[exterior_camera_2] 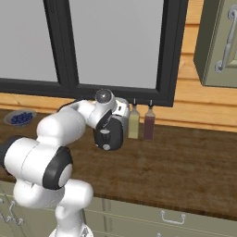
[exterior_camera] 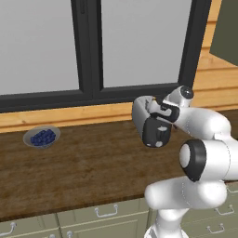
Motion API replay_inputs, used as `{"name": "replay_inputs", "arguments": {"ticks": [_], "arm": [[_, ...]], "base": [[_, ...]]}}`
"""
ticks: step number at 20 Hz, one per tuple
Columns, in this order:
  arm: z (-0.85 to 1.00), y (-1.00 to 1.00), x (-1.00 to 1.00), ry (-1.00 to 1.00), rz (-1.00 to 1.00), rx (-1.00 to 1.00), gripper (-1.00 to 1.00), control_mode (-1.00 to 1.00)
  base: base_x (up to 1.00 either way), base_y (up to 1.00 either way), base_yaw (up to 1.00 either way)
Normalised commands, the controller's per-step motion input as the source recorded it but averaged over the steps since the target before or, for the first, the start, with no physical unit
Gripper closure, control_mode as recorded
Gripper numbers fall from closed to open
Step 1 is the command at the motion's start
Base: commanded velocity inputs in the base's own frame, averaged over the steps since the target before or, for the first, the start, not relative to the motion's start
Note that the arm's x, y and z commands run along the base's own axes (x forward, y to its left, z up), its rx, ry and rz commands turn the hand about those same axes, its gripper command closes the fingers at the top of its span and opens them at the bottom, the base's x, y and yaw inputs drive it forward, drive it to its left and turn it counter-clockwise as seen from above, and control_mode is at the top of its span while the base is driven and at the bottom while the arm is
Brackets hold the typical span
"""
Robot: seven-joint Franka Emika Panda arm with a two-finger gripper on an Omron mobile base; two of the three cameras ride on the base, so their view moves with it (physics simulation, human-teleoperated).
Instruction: Start the toaster. Once the lever pops up, take the bread to the plate on the dining counter.
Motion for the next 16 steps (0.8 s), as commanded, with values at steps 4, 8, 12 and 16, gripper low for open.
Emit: {"name": "replay_inputs", "arguments": {"ticks": [4,8,12,16], "arm": [[-0.09,-0.08,0.15,0.0,-0.02,0.03,-1.0,-1.0],[-0.17,-0.12,0.1,0.0,-0.02,0.01,-1.0,-1.0],[-0.18,-0.03,0.13,0.0,-0.01,0.0,-1.0,-1.0],[-0.24,0.0,0.04,0.0,0.0,0.01,-1.0,-1.0]], "base": [[0.0,0.0,0.0],[0.0,0.0,0.0],[0.0,0.0,0.0],[0.0,0.0,0.0]]}}
